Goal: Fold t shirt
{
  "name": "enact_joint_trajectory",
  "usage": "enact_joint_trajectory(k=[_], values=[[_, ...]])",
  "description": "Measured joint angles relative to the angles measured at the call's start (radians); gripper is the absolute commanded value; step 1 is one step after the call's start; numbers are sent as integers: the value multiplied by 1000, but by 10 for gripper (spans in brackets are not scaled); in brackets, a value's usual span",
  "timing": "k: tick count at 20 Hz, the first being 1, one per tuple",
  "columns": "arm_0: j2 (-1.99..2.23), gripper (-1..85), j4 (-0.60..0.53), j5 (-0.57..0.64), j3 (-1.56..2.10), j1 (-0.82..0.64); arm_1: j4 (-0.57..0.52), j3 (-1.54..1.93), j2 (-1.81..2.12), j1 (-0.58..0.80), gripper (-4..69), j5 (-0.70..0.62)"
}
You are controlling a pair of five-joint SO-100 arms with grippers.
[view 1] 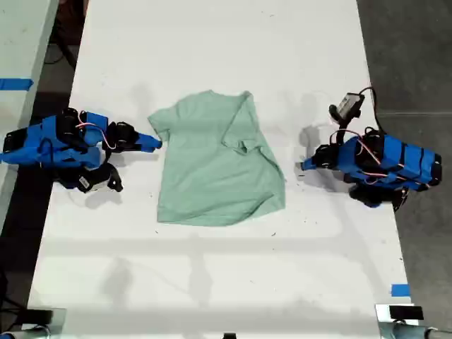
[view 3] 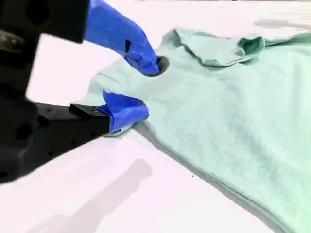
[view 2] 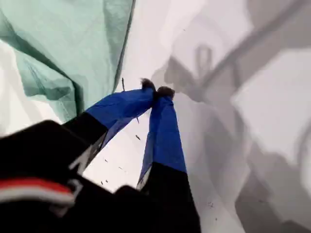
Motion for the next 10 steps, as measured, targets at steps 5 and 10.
enact_joint_trajectory(k=[5, 10], values=[[0, -2, 6, -144, 0, -32, -28, 12, 2, -29, 22, -166], [0, -2, 11, -195, 0, -2, -31, 12, 2, -31, 22, -175]])
